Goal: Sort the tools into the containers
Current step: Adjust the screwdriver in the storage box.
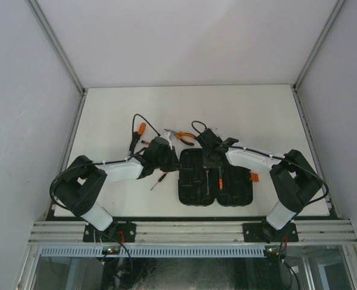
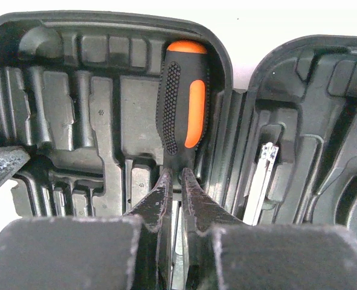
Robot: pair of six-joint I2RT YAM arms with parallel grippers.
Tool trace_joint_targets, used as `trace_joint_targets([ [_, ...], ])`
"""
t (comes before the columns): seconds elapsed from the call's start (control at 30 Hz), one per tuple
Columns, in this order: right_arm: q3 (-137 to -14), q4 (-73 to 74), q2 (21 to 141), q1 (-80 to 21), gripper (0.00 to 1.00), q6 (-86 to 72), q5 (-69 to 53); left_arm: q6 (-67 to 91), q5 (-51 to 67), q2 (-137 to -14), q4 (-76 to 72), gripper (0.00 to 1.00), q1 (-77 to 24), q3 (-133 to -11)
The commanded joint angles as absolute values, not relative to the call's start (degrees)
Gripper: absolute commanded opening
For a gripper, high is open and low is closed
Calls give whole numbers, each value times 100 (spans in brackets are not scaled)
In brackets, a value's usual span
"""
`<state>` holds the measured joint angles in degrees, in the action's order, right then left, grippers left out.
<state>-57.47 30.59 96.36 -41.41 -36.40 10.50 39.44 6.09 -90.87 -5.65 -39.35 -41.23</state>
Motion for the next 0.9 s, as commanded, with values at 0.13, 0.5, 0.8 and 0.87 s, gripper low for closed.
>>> trace_joint_targets([
  [0.13, -4443, 2521, 11497, -4524, 0, -4254, 401, 3876, 654, -9100, -554, 18, -3981, -4434],
  [0.5, -4267, 2503, 10967, -4578, 0, -4372, 576, 3876, 679, -9139, -536, 18, -4026, -4472],
  [0.8, -4489, 3194, 9598, -4364, 0, -4090, 856, 3941, 775, -9070, -541, 18, -4029, -4416],
  [0.87, -4476, 3197, 9557, -4315, 0, -4017, 889, 4032, 971, -9011, -667, 18, -4025, -4301],
])
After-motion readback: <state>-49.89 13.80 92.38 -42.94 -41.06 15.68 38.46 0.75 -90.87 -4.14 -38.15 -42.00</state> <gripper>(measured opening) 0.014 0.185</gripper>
